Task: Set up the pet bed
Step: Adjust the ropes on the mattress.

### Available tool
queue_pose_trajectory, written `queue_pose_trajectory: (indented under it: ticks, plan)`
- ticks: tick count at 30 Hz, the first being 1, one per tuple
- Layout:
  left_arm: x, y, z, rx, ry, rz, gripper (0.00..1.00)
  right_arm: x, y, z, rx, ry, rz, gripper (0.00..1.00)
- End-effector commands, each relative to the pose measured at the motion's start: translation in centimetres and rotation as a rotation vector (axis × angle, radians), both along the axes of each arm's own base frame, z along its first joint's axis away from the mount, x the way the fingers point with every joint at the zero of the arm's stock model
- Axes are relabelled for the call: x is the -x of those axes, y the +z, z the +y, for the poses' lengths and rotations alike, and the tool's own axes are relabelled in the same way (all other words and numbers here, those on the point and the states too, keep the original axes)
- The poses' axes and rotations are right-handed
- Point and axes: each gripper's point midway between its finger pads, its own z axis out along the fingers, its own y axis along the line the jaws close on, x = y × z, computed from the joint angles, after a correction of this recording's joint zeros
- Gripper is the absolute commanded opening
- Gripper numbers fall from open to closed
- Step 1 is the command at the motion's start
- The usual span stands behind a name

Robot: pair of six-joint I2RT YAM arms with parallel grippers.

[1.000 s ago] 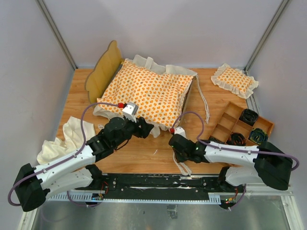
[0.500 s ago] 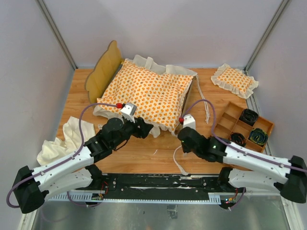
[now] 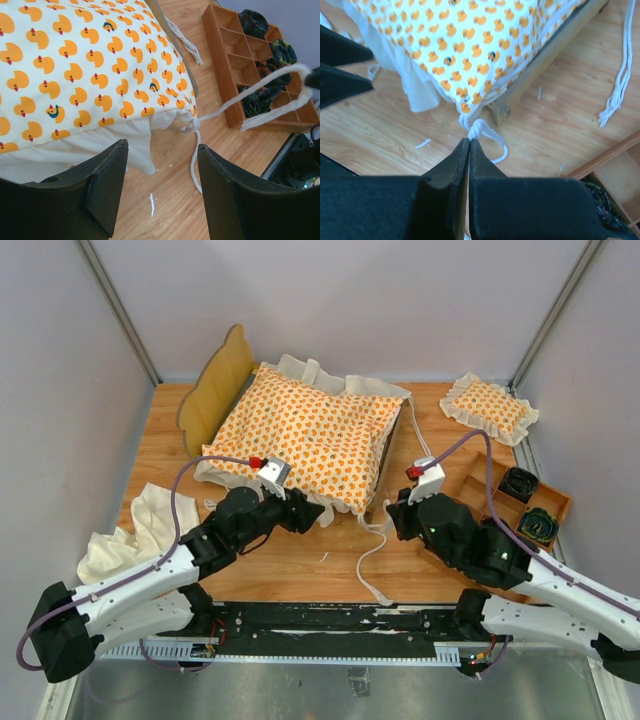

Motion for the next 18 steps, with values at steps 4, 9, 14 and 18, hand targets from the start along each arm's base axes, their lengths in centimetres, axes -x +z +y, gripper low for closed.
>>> queue_pose_trajectory:
  ticks: [4, 9, 14, 18]
  plan:
    - [0.8, -0.5, -2.3, 0.029, -0.115, -0.002, 0.6, 0.1, 6.2, -1.0, -0.112, 0.021, -0.16, 0.0]
    - [0.7, -1.6, -3.5, 0.017, -0.146, 0.035, 0.6, 0.1, 5.9, -0.9, -0.13, 0.021, -0.163, 0.0]
    - [2.3, 0.0, -5.5, 0.097, -0.285, 0.015, 0.61, 0.2, 5.9, 1.9, -0.208, 0.083, -0.141, 0.0]
    - [3.9, 2.0, -6.2, 0.164, -0.389, -0.037, 0.61, -0.2, 6.1, 4.4, -0.286, 0.092, -0.112, 0.0]
